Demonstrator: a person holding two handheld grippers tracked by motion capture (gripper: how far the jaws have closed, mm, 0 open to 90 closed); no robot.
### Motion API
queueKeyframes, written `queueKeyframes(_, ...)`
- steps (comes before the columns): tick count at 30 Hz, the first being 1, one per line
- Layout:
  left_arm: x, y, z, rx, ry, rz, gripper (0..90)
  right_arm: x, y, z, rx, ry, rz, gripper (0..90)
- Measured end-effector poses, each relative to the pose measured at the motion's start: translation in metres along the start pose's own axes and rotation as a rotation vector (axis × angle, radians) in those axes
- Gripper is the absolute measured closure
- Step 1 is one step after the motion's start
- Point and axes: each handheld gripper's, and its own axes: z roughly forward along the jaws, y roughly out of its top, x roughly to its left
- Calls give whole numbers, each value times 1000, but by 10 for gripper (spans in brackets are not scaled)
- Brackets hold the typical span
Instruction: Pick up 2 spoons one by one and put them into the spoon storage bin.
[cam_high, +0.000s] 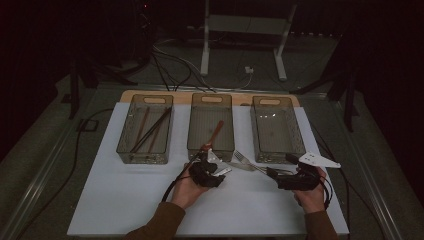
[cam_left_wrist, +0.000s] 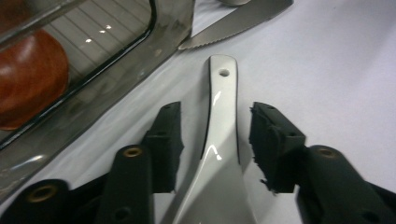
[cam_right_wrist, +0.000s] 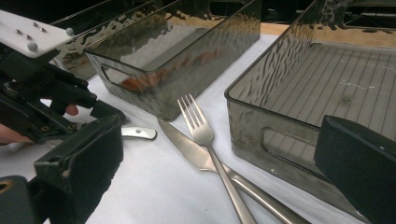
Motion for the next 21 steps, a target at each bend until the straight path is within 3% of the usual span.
queueKeyframes(6, -1, 0, -2, 21, 25, 21, 732, 0, 0, 0, 3, -1, -3, 17)
queueKeyframes(10, -4, 1, -1, 32, 47, 39, 740, 0, 0, 1, 3, -1, -2, 17)
queueKeyframes(16, 0, 1, -3, 26, 21, 11, 749, 0, 0, 0, 2, -1, 2, 18)
queueKeyframes(19, 2, 1, -7, 6, 31, -2, 790, -1, 0, 0, 1, -1, 1, 18)
queueKeyframes(20, 5, 1, -10, -2, 4, -23, 857, -1, 0, 0, 1, -1, 1, 18)
queueKeyframes(21, 6, 1, -10, 5, -15, -17, 865, -1, 0, 0, 1, -1, 0, 18)
